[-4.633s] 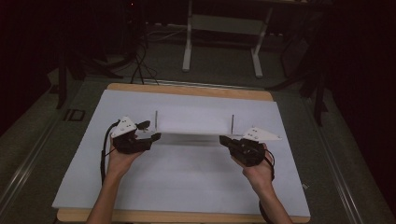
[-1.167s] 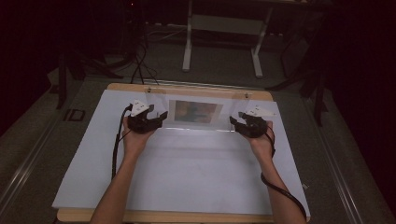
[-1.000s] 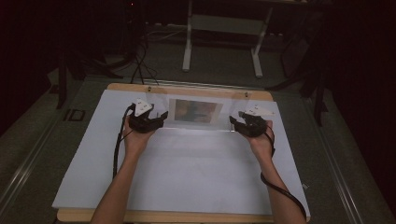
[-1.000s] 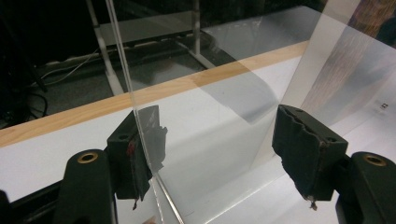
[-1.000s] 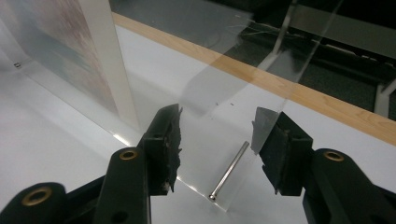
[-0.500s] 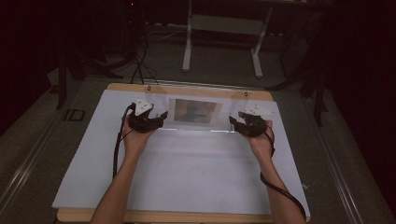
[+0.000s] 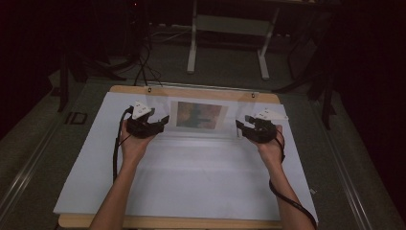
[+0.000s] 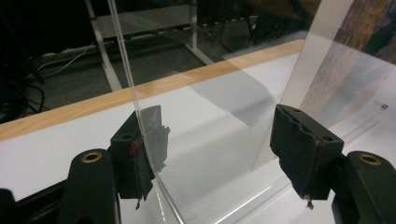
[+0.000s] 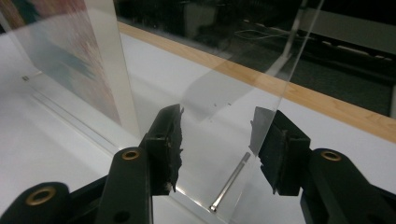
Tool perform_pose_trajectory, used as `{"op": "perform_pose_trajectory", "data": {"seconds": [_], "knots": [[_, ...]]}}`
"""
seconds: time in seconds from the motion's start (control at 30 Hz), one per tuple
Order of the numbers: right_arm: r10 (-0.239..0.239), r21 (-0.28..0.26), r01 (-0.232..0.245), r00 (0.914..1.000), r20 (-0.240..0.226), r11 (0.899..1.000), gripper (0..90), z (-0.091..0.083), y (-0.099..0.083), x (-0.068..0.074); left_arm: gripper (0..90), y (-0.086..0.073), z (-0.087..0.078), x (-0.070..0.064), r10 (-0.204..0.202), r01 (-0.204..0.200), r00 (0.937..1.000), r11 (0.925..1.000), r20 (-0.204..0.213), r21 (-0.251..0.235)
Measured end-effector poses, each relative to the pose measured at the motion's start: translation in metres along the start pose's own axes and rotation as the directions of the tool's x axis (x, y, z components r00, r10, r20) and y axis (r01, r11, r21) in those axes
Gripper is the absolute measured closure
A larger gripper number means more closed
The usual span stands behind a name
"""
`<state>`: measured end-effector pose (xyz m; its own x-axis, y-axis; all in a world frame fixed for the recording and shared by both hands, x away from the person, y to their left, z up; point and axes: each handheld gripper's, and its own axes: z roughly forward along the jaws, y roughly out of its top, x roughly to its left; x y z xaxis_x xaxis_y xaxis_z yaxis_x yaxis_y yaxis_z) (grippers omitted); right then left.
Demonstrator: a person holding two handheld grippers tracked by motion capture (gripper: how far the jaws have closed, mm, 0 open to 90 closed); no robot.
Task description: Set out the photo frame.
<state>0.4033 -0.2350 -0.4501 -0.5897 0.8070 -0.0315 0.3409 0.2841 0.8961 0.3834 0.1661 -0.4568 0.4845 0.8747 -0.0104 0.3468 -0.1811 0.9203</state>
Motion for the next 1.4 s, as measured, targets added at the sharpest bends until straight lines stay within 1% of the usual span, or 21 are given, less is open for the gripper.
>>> {"op": "perform_pose_trajectory", "data": {"seconds": [0.03,0.07,0.1,0.23,0.3,0.33,0.4,0.5,0.63,0.8,0.93,1.1,1.13,1.17,1.2,1.23,1.27,1.33,1.37,1.4], "knots": [[0.000,0.000,0.000,1.0000,0.000,1.000,52.5,0.000,0.000,0.000,34.0,0.000,0.000,0.000,0.000,0.000,1.0000,1.0000,0.000,0.000],[0.008,0.000,-0.008,0.9999,-0.010,1.000,52.7,-0.004,0.000,0.001,34.1,0.000,-0.003,-0.002,-0.011,0.011,0.9999,0.9999,0.004,0.006],[0.008,0.000,-0.008,0.9999,-0.010,1.000,52.7,-0.004,0.000,0.001,34.1,0.000,-0.003,-0.002,-0.011,0.011,0.9999,0.9999,0.004,0.006],[0.016,0.002,-0.016,0.9997,-0.018,1.000,52.9,-0.010,0.001,0.003,34.1,-0.001,-0.009,-0.004,-0.032,0.031,0.9994,0.9994,0.011,0.018],[0.020,0.005,-0.020,0.9996,-0.021,1.000,53.1,-0.014,0.001,0.005,34.1,-0.002,-0.012,-0.006,-0.042,0.042,0.9990,0.9987,0.016,0.028],[0.019,0.006,-0.019,0.9996,-0.022,1.000,53.2,-0.015,0.001,0.006,34.1,-0.002,-0.013,-0.006,-0.056,0.055,0.9982,0.9978,0.021,0.037],[0.027,0.008,-0.026,0.9992,-0.029,1.000,53.5,-0.021,0.000,0.008,34.2,-0.003,-0.016,-0.008,-0.061,0.060,0.9979,0.9972,0.024,0.046],[0.034,0.011,-0.034,0.9989,-0.033,0.999,53.5,-0.025,-0.001,0.009,34.2,-0.003,-0.020,-0.012,-0.060,0.058,0.9979,0.9970,0.025,0.051],[0.043,0.017,-0.043,0.9984,-0.036,0.999,53.6,-0.029,-0.005,0.012,34.2,-0.002,-0.024,-0.015,-0.059,0.057,0.9978,0.9958,0.030,0.071],[0.070,0.036,-0.069,0.9966,-0.044,0.997,53.8,-0.034,-0.011,0.015,34.2,-0.003,-0.028,-0.019,-0.066,0.063,0.9973,0.9933,0.031,0.097],[0.075,0.038,-0.074,0.9961,-0.046,0.997,53.8,-0.037,-0.013,0.016,34.2,-0.004,-0.030,-0.022,-0.066,0.063,0.9973,0.9930,0.032,0.100],[0.090,0.047,-0.088,0.9946,-0.051,0.995,53.8,-0.041,-0.017,0.015,34.2,-0.007,-0.031,-0.027,-0.078,0.074,0.9965,0.9904,0.030,0.117],[0.096,0.043,-0.093,0.9942,-0.049,0.995,53.7,-0.042,-0.020,0.015,34.2,-0.008,-0.030,-0.028,-0.088,0.083,0.9955,0.9875,0.035,0.134],[0.096,0.043,-0.093,0.9942,-0.049,0.995,53.7,-0.042,-0.020,0.015,34.2,-0.008,-0.030,-0.028,-0.088,0.083,0.9955,0.9875,0.035,0.134],[0.115,0.035,-0.113,0.9921,-0.050,0.993,53.6,-0.043,-0.024,0.014,34.2,-0.008,-0.029,-0.030,-0.092,0.086,0.9952,0.9857,0.033,0.145],[0.115,0.035,-0.113,0.9921,-0.050,0.993,53.6,-0.043,-0.024,0.014,34.2,-0.008,-0.029,-0.030,-0.092,0.086,0.9952,0.9857,0.033,0.145],[0.127,0.034,-0.126,0.9906,-0.051,0.991,53.6,-0.042,-0.025,0.014,34.2,-0.008,-0.028,-0.031,-0.094,0.088,0.9951,0.9846,0.031,0.151],[0.135,0.044,-0.133,0.9893,-0.055,0.990,53.6,-0.041,-0.027,0.012,34.2,-0.010,-0.027,-0.032,-0.096,0.090,0.9949,0.9830,0.031,0.160],[0.136,0.046,-0.134,0.9891,-0.056,0.990,53.6,-0.041,-0.029,0.011,34.2,-0.011,-0.027,-0.032,-0.094,0.088,0.9951,0.9827,0.031,0.163],[0.137,0.048,-0.134,0.9888,-0.060,0.990,53.6,-0.040,-0.032,0.011,34.3,-0.012,-0.027,-0.033,-0.088,0.083,0.9956,0.9842,0.031,0.157]]}}
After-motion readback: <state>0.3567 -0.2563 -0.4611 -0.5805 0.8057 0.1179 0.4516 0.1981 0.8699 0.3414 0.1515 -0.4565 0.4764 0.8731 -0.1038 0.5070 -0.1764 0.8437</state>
